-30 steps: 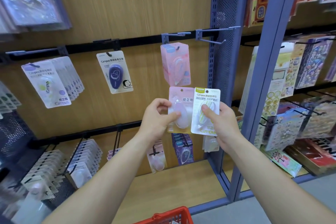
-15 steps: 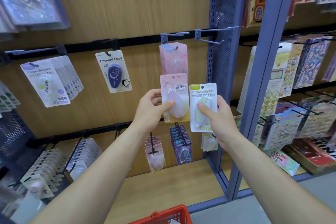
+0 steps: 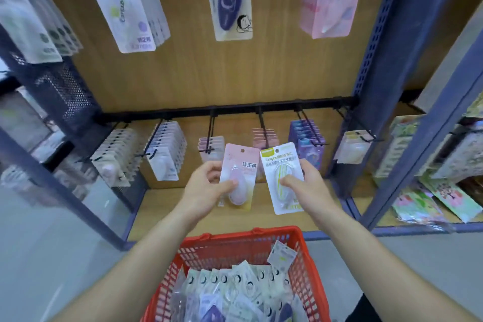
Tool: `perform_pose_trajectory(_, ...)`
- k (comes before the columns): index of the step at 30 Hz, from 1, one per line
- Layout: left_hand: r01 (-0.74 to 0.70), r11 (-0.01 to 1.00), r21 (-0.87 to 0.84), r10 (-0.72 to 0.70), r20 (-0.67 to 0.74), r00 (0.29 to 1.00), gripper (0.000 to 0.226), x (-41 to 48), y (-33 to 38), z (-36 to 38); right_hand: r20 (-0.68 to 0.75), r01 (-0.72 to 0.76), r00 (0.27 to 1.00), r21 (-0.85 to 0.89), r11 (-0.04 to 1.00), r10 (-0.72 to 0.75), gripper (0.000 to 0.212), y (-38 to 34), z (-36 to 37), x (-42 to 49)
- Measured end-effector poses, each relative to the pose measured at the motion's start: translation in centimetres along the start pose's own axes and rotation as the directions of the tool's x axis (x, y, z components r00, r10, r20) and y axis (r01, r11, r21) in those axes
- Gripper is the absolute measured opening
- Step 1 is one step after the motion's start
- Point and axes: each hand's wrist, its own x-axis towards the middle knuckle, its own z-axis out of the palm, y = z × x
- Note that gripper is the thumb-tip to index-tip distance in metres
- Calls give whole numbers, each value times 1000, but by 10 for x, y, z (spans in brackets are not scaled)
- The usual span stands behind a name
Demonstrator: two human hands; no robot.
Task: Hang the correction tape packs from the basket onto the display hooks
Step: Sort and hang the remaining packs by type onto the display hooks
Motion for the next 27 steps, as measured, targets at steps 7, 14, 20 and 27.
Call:
perform_pose_trajectory(7, 106, 993, 60, -106, -6, 994, 29, 2, -73, -27, 126, -66, 987, -218, 974, 95, 20, 36, 46, 17)
perform_pose_trajectory(14, 56, 997, 57, -58, 35, 998, 28, 46, -82, -5, 100, -126, 983, -257, 958, 156, 25, 56, 30, 47)
perform_pose_trajectory(20, -26, 998, 61, 19, 114, 993, 34, 90, -65, 47, 39, -156, 984, -264, 952, 172, 21, 69, -16, 62)
perform_pose_trajectory(27, -24, 1000, 9, 23, 78, 997, 34, 106, -65, 65, 53, -161, 982, -262, 952, 181, 21, 82, -36, 65)
